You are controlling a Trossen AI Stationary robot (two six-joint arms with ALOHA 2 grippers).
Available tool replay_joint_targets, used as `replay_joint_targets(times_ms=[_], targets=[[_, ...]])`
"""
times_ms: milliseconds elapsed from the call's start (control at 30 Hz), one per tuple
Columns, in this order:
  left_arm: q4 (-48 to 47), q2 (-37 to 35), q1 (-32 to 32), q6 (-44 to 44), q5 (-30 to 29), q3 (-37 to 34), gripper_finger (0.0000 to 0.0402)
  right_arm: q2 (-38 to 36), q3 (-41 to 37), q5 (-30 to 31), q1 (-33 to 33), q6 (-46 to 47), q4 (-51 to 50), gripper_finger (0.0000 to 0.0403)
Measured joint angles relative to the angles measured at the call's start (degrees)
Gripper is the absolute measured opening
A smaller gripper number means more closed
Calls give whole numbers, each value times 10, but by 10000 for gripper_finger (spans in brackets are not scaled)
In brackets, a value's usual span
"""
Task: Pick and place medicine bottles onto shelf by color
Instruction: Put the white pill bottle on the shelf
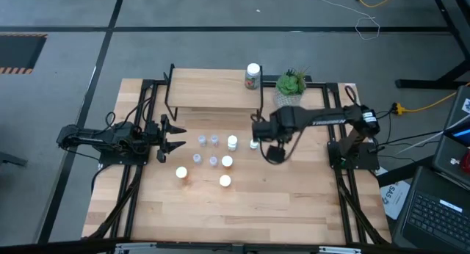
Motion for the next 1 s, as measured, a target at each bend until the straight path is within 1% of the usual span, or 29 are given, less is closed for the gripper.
replay_joint_targets(times_ms=[100, 200, 367, 433, 567, 633, 700, 800, 867, 1000], targets=[[0, 0, 0, 0, 0, 0, 219, -29, -58, 3, 30, 3, 26, 344], [0, 0, 0, 0, 0, 0, 219, -70, -134, 24, 57, 17, 101, 344], [0, 0, 0, 0, 0, 0, 219, -156, -294, 94, 89, 72, 332, 344], [0, 0, 0, 0, 0, 0, 219, -185, -357, 112, 96, 84, 428, 344], [0, 0, 0, 0, 0, 0, 219, -216, -458, 114, 100, 86, 627, 344], [0, 0, 0, 0, 0, 0, 219, -220, -493, 111, 100, 84, 717, 344], [0, 0, 0, 0, 0, 0, 219, -220, -520, 110, 100, 82, 788, 344], [0, 0, 0, 0, 0, 0, 219, -220, -549, 109, 100, 58, 843, 344], [0, 0, 0, 0, 0, 0, 219, -220, -557, 109, 100, 52, 846, 344], [0, 0, 0, 0, 0, 0, 219, -220, -568, 110, 100, 68, 845, 344]])
